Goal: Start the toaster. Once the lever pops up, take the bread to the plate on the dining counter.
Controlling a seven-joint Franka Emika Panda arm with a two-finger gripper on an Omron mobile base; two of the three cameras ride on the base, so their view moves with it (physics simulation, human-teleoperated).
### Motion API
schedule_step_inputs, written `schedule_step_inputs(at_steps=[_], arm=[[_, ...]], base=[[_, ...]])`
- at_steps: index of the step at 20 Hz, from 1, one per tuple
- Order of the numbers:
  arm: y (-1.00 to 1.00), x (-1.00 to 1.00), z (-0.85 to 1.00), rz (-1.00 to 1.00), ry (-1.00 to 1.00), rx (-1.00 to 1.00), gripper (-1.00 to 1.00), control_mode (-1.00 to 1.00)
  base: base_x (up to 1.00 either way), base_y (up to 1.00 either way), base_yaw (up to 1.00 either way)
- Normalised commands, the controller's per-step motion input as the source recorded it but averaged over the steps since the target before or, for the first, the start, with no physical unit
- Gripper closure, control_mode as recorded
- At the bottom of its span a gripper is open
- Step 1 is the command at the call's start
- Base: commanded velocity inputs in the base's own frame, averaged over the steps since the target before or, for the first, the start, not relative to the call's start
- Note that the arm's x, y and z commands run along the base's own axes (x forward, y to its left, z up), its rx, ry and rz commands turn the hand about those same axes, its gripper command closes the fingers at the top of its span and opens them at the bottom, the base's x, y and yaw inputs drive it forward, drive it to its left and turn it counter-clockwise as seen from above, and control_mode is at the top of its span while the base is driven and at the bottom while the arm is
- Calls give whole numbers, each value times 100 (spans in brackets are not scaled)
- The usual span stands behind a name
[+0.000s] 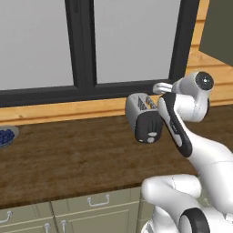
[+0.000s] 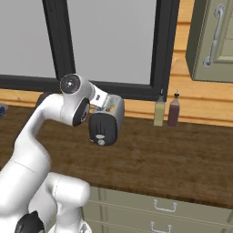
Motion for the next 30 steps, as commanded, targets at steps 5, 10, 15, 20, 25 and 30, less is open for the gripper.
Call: schedule_step_inputs(at_steps=[5,10,15,20,25,30], arm=[[2,18,-5,17,0,-5,-100,-100],[0,41,-19,15,4,-4,-100,-100],[0,41,-32,5,6,-7,-100,-100],[0,36,-48,0,7,-4,-100,-100],[0,38,-30,2,1,-1,-100,-100],[0,8,-6,4,0,-1,-100,-100]], base=[[0,0,0],[0,0,0],[0,0,0],[0,0,0],[0,0,0],[0,0,0]])
